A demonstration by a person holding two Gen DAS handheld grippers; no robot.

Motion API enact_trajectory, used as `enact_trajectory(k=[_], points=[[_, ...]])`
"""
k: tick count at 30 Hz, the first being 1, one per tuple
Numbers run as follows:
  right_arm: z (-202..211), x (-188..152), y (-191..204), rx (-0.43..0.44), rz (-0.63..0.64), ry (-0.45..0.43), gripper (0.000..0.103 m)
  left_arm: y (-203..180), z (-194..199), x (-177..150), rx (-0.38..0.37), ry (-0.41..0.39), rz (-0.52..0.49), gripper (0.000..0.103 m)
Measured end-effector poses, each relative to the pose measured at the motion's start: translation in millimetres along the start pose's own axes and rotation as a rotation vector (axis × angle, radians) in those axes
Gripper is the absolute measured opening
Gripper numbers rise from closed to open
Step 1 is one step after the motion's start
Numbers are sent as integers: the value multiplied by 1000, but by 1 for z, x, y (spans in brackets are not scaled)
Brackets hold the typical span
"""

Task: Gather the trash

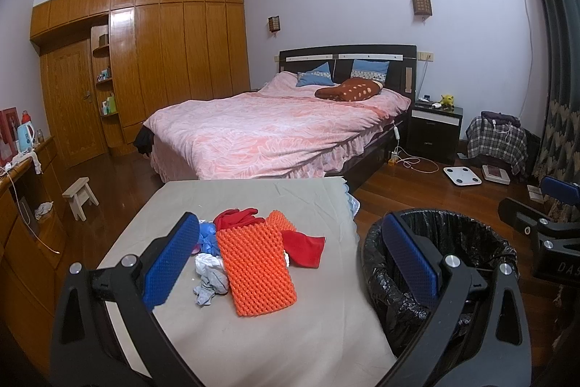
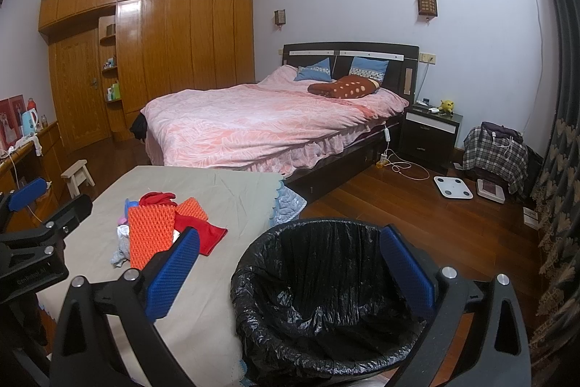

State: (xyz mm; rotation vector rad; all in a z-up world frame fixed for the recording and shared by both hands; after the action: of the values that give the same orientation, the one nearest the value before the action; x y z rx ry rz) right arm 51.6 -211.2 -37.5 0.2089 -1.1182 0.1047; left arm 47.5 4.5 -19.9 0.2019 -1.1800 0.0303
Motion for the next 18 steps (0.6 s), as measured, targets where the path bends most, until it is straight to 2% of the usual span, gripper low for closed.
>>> enact_trajectory(k=[12,18], points=[[-1,1,-1,-7,-7,4,97,0,0,0,1,2,0,98],[-1,0,-2,-3,-7,6,97,7,-8,-11,0,10,1,98]])
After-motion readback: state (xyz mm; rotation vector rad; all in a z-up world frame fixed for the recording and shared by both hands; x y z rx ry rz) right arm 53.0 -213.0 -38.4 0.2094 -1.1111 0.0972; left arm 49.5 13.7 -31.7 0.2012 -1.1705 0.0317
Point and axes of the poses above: each gripper's, at about its wrist camera, not at the fingertips, and z roughly against the way its jaws point, y to its left, x to its top, the point moved 5 cm from there along -z, roughly the way its jaws point, and after that the axes turned 10 degrees about x, right-handed, at the moved point
